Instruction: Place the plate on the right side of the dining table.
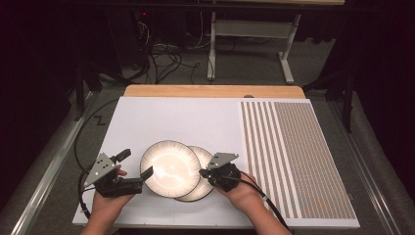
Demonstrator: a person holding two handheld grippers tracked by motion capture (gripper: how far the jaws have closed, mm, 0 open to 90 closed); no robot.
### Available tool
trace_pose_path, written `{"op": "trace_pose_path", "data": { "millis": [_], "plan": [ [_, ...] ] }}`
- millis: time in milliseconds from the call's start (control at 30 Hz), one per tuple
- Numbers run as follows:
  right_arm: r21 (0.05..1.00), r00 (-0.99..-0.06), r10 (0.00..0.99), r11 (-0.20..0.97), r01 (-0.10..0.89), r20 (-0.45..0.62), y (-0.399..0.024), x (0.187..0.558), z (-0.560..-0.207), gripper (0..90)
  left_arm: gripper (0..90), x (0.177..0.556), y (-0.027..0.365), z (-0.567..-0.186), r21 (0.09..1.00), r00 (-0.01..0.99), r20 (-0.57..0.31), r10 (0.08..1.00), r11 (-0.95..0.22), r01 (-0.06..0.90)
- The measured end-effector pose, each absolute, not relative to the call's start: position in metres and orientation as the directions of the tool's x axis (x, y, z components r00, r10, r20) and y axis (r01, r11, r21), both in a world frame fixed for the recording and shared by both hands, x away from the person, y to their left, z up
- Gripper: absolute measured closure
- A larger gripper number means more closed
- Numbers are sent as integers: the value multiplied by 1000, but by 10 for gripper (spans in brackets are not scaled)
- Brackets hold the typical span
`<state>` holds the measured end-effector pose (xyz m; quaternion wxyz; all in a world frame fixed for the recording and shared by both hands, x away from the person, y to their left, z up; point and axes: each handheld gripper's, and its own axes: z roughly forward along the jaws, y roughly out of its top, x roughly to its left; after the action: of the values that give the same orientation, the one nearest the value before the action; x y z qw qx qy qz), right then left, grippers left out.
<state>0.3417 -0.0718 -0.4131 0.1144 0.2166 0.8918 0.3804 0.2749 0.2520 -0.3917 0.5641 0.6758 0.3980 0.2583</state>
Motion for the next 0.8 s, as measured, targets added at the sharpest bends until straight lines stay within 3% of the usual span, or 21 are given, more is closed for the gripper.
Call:
{"op": "trace_pose_path", "data": {
  "millis": [800],
  "plan": [
    [727,-879,476,617,301,-41,-72,344,-414,900,6,293,253,-373,893,570,-209,795,-83,443]
  ]
}}
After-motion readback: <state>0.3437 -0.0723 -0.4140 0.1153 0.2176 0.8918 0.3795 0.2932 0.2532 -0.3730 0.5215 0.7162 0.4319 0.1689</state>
